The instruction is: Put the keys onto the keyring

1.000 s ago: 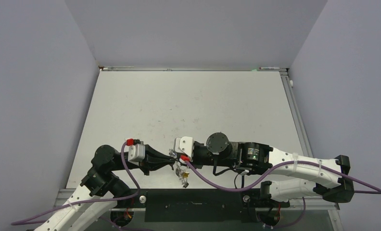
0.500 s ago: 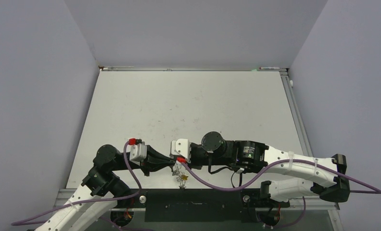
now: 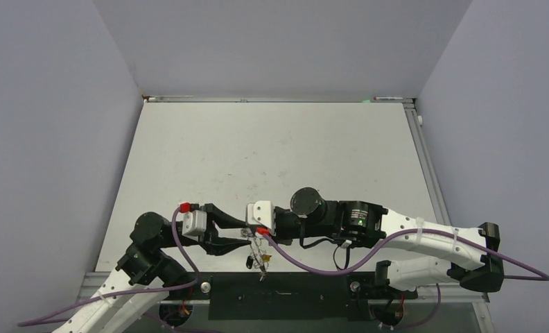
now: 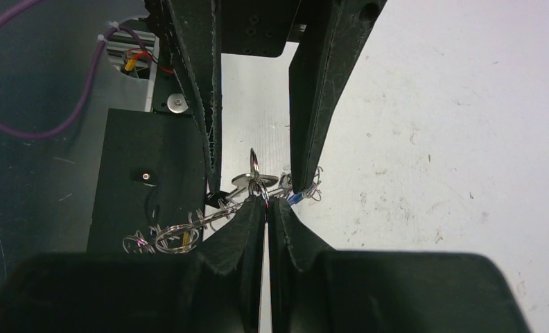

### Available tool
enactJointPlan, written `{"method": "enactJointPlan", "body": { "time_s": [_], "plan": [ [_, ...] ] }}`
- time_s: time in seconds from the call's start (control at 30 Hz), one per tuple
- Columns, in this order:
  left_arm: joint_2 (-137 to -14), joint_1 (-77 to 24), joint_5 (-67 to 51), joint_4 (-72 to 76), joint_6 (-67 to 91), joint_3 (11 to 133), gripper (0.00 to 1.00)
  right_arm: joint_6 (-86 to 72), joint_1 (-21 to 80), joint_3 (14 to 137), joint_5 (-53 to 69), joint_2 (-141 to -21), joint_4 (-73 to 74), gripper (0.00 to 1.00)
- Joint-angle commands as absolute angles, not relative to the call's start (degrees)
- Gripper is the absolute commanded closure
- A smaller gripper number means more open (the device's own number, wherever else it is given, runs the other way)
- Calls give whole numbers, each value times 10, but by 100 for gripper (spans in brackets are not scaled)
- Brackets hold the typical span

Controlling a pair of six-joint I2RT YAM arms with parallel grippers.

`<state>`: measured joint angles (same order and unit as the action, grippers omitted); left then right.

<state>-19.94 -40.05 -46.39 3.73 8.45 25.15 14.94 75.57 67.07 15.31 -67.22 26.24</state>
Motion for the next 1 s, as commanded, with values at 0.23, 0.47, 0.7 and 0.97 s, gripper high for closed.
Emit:
{"method": "enactJointPlan", "body": {
  "time_s": [0.23,0.47,0.7,0.97],
  "plan": [
    [-169,-402,-422,48,62,260,68,147,756,665,132,-619,198,95],
    [-184,-402,-427,51,64,263,77,145,757,664,144,-620,199,95],
    [-186,-402,-432,57,68,261,88,145,756,667,152,-628,204,95],
    [-189,-402,-444,62,69,259,100,141,756,665,140,-621,187,95]
  ]
}}
